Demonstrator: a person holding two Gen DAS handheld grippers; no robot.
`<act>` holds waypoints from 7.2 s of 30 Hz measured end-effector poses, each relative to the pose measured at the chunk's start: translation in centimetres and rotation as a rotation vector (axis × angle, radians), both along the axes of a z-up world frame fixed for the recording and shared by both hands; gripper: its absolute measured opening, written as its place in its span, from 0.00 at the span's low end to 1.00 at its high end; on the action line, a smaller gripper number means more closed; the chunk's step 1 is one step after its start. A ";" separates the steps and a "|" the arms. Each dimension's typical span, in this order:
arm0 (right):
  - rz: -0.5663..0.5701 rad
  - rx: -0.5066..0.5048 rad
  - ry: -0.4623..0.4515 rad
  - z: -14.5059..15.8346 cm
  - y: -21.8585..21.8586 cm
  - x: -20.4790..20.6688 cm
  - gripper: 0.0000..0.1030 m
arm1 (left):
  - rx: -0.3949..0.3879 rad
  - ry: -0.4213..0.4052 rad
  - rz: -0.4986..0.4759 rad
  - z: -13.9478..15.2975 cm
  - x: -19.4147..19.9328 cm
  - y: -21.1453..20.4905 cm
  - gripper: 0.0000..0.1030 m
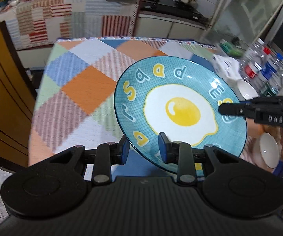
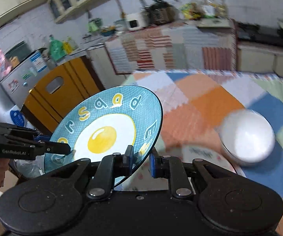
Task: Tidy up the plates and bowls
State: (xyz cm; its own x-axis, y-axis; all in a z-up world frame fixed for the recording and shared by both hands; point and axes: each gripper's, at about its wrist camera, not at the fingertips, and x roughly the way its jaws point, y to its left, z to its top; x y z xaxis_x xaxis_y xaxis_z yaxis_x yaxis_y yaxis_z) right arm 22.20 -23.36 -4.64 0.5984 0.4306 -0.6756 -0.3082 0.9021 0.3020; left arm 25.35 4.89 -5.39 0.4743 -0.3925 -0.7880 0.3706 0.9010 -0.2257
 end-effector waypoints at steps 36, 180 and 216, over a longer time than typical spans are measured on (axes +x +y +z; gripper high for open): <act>-0.297 -0.148 0.204 -7.2 -5.0 -4.3 0.22 | 0.038 0.257 -0.060 -8.7 1.5 -8.4 0.28; -0.072 -0.404 -0.128 -12.6 -11.8 -12.5 0.90 | 0.059 0.190 -0.162 -8.8 -4.7 -26.9 0.13; -0.444 -0.085 -0.090 -6.5 -17.3 -7.6 0.88 | 0.007 0.092 -0.191 -1.4 3.8 -31.5 0.41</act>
